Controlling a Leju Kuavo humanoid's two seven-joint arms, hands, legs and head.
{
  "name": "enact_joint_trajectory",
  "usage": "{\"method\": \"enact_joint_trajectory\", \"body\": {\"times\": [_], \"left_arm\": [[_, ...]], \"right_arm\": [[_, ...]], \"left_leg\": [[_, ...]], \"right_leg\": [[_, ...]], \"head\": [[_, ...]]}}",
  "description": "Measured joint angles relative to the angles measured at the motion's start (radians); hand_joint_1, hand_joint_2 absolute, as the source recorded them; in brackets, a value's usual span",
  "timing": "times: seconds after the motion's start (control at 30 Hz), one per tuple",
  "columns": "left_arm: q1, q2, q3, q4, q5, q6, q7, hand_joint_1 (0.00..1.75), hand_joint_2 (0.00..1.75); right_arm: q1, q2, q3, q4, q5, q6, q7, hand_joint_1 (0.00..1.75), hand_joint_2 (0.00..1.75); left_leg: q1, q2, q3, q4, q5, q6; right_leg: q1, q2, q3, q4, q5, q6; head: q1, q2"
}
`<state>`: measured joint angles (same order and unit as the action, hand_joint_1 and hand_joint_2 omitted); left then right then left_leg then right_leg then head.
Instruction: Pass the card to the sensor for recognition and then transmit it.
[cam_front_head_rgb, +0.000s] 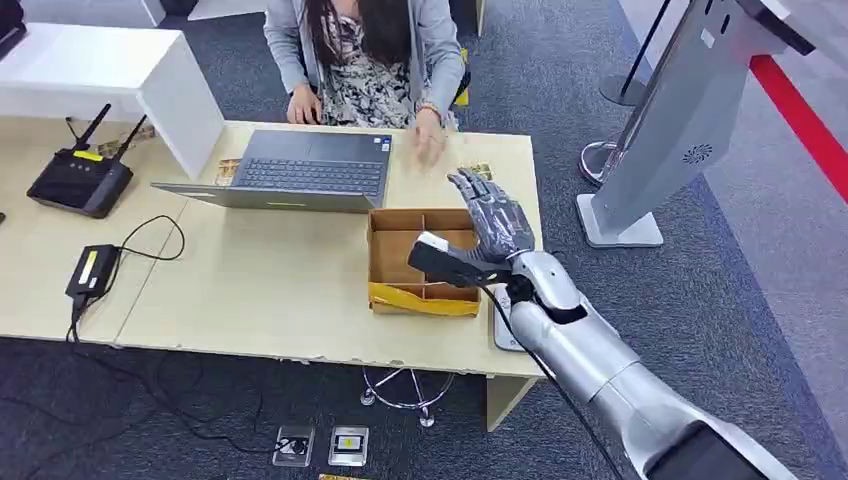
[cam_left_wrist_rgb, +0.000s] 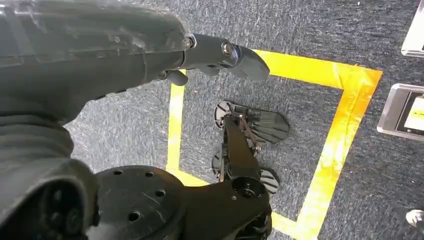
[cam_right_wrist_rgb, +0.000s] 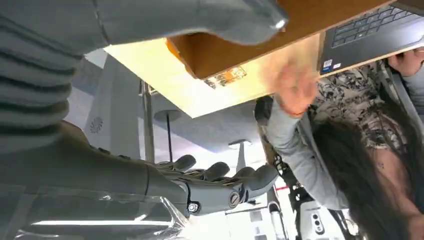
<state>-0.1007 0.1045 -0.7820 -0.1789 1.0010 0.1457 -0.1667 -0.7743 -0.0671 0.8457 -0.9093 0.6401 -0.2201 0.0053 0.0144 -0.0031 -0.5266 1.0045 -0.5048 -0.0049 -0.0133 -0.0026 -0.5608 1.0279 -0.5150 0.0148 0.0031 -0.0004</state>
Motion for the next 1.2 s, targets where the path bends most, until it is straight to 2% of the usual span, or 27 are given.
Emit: {"method": "enact_joint_trajectory", "body": {"times": [0.2, 0.3, 0.43, 0.63, 0.87, 1.2], "left_arm": [[0.0, 0.005, 0.001, 0.0, 0.012, 0.013, 0.0, 0.0, 0.0], [0.0, 0.005, 0.001, 0.0, 0.016, 0.026, 0.004, 0.0, 0.0], [0.0, 0.005, 0.001, 0.0, 0.023, 0.043, 0.012, 0.0, 0.0], [0.0, 0.0, 0.001, 0.0, 0.032, 0.063, 0.013, 0.0, 0.0], [-0.002, -0.008, 0.001, 0.0, 0.032, 0.074, 0.021, 0.0, 0.0], [-0.004, -0.021, 0.0, 0.0, 0.032, 0.071, 0.031, 0.0, 0.0]], "right_arm": [[0.08, -0.08, -0.003, -0.247, -0.041, 0.049, 0.115, 0.0, 1.75], [0.129, -0.111, -0.002, -0.361, -0.039, 0.046, 0.175, 0.0, 1.75], [0.188, -0.145, 0.0, -0.502, -0.04, 0.044, 0.222, 0.0, 1.75], [0.265, -0.156, 0.005, -0.604, -0.026, 0.037, 0.246, 0.0, 1.75], [0.324, -0.155, 0.022, -0.629, 0.125, 0.043, 0.266, 0.0, 1.75], [0.361, -0.12, 0.05, -0.598, 0.325, 0.042, 0.285, 0.0, 1.75]], "left_leg": [[0.0, 0.0, 0.0, 0.0, 0.0, 0.0], [0.0, 0.0, 0.0, 0.0, 0.0, 0.0], [0.0, 0.001, 0.0, 0.0, 0.0, 0.0], [0.0, 0.001, -0.001, 0.0, 0.0, 0.0], [0.0, 0.001, -0.001, 0.0, 0.0, 0.0], [0.0, 0.001, -0.001, 0.0, 0.0, 0.0]], "right_leg": [[0.0, 0.0, 0.0, 0.0, 0.0, 0.0], [0.0, 0.0, 0.0, 0.0, 0.0, 0.0], [0.0, 0.001, 0.0, 0.0, 0.0, 0.0], [0.0, 0.001, 0.0, 0.0, 0.0, 0.0], [0.0, 0.001, 0.0, 0.0, 0.0, 0.0], [0.0, 0.001, 0.0, 0.0, 0.0, 0.0]], "head": [[0.0, 0.0], [0.0, 0.0], [0.0, 0.0], [-0.001, 0.0], [0.0, 0.0], [0.0, 0.0]]}}
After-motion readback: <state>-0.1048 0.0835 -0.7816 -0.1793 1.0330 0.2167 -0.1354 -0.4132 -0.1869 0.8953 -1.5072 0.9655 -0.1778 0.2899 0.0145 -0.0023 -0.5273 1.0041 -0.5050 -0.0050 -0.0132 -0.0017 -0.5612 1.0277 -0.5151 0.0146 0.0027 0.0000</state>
